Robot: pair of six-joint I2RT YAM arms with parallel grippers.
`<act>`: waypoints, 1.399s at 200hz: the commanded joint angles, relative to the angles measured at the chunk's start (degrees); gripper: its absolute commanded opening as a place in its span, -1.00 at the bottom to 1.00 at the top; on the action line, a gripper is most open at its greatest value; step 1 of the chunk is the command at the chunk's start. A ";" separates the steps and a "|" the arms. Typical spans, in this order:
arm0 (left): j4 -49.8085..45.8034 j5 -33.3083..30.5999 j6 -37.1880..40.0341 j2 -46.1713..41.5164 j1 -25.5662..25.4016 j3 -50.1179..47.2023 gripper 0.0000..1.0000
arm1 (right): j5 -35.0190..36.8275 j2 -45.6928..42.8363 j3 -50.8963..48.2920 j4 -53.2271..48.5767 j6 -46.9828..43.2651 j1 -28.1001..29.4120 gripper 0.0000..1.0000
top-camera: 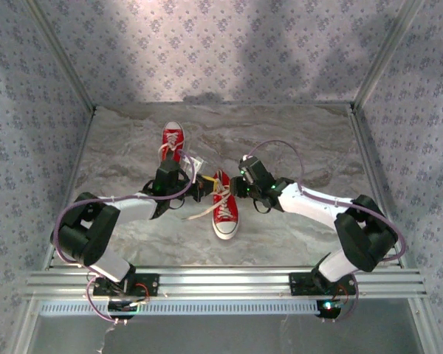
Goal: Tie the shoes
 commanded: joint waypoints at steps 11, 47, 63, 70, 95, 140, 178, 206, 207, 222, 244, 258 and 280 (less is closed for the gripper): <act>0.43 1.21 0.76 -1.47 -0.29 0.57 -1.00 | -0.43 1.66 -0.61 -0.32 1.55 -0.35 -0.20; 2.17 4.46 -0.90 -1.66 -0.33 0.32 -1.00 | 5.56 -5.91 -3.38 0.49 5.03 -0.16 -0.22; 1.79 5.02 -1.11 -2.28 -0.66 0.05 -1.00 | 5.33 -9.00 -3.34 -1.44 6.97 -0.09 -0.25; 1.44 5.44 -1.11 -2.43 -0.79 0.12 -1.00 | 4.49 -9.88 -3.37 -1.93 8.36 0.18 -0.25; 0.93 6.48 -1.59 -2.35 -1.42 0.31 -1.00 | 1.24 -10.21 -2.58 -3.81 14.08 1.37 -0.28; -1.38 3.54 -4.59 -2.85 -1.67 0.59 -1.00 | 0.91 -8.18 -1.44 -4.17 22.23 4.11 -0.50; -2.10 1.73 -5.56 -3.24 -1.87 0.59 -1.00 | -1.29 -4.51 1.03 -2.22 23.38 5.26 -0.58; -1.72 2.35 -5.62 -3.06 -1.87 0.57 -1.00 | -1.53 -2.45 2.11 -2.39 23.58 5.16 -0.59; -1.72 2.35 -5.60 -3.06 -1.86 0.53 -1.00 | -1.57 -2.43 2.12 -2.40 23.57 5.10 -0.58; -1.60 2.53 -5.59 -3.05 -1.93 0.53 -1.00 | -1.92 -1.69 2.26 -2.50 23.82 4.86 -0.58; -1.70 2.37 -5.59 -3.05 -1.92 0.56 -1.00 | -2.55 -0.67 2.53 -2.34 23.75 4.59 -0.57; -1.74 2.18 -5.55 -3.13 -1.93 0.48 -1.00 | -2.89 0.04 2.89 -2.33 23.66 4.35 -0.57; -1.70 2.27 -5.52 -3.21 -1.93 0.48 -1.00 | -3.32 0.99 3.14 -1.91 23.48 4.25 -0.56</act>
